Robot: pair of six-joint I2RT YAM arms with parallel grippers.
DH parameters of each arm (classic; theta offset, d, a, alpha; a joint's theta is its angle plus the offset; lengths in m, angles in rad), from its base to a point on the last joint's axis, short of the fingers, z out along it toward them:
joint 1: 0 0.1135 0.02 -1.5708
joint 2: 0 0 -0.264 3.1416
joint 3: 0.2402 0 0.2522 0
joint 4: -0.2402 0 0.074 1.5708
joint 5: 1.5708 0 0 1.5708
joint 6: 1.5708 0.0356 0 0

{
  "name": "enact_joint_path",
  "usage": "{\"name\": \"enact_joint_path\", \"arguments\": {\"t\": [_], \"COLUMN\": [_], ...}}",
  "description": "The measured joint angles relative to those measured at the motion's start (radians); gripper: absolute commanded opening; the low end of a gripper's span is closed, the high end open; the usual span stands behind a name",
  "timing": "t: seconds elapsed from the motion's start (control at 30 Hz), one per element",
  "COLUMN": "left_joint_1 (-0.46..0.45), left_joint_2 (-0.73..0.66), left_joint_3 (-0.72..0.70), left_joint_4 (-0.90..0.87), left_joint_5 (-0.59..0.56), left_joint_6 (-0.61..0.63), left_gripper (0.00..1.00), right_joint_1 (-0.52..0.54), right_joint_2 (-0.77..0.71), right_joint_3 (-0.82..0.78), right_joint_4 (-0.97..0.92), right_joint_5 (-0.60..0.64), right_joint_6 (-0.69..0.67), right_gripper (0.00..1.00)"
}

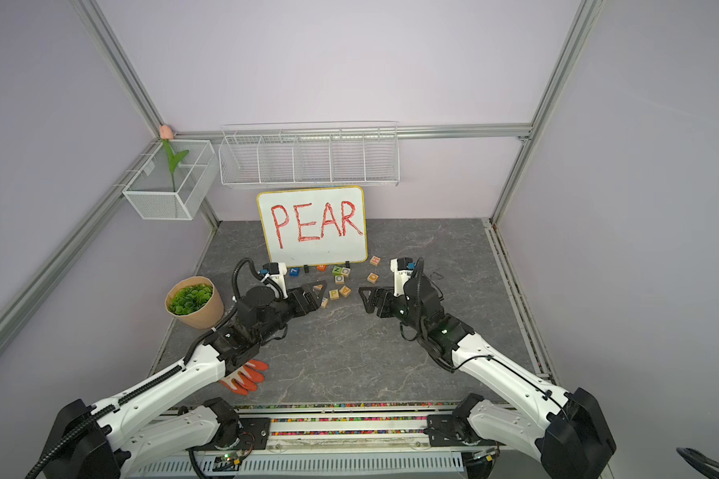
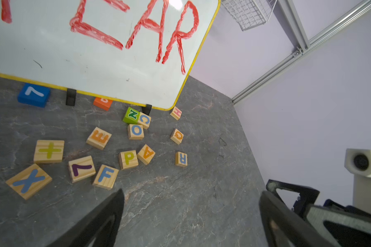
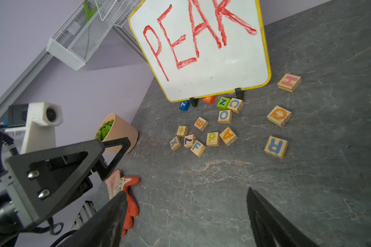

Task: Spell the uppercase word “pear” with letter blocks
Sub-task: Pick up the letter block from the center of the board.

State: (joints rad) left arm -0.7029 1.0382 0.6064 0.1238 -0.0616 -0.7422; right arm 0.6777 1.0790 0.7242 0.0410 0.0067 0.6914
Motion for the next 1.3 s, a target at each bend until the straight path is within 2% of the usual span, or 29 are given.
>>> {"name": "enact_joint_path", "arguments": {"t": [0.13, 0.23, 0.43, 0.57, 0.67, 0.87, 1.03, 1.3], "left_joint_1": [0.003, 0.003, 0.004, 0.006, 0.008, 0.008, 0.009, 0.009], "left_joint_2": [0.006, 0.052, 0.19, 0.259, 0.304, 0.439, 0.612, 0.791], "left_joint_3": [0.013, 0.09, 0.291, 0.335, 0.335, 0.382, 0.558, 0.677], "left_joint_4": [-0.015, -0.09, -0.32, -0.418, -0.445, -0.468, -0.571, -0.617], "left_joint_5": [-0.004, -0.035, -0.163, -0.224, -0.219, -0.156, -0.177, -0.177], "left_joint_6": [0.003, 0.041, 0.148, 0.18, 0.197, 0.266, 0.243, 0.196], "left_gripper": [0.99, 0.99, 0.99, 0.99, 0.99, 0.98, 0.92, 0.84], "right_joint_1": [0.0, 0.0, 0.0, -0.001, -0.004, -0.01, -0.019, -0.028], "right_joint_2": [0.003, 0.003, -0.014, -0.038, -0.052, -0.058, -0.058, -0.041], "right_joint_3": [0.01, 0.021, 0.124, 0.16, 0.158, 0.127, 0.121, 0.121], "right_joint_4": [-0.037, -0.087, -0.267, -0.343, -0.38, -0.435, -0.465, -0.482], "right_joint_5": [0.056, 0.126, 0.378, 0.526, 0.6, 0.658, 0.678, 0.681], "right_joint_6": [0.023, 0.002, -0.12, -0.158, -0.161, -0.147, -0.13, -0.117], "right_gripper": [0.89, 0.89, 0.89, 0.89, 0.89, 0.89, 0.89, 0.89]}}
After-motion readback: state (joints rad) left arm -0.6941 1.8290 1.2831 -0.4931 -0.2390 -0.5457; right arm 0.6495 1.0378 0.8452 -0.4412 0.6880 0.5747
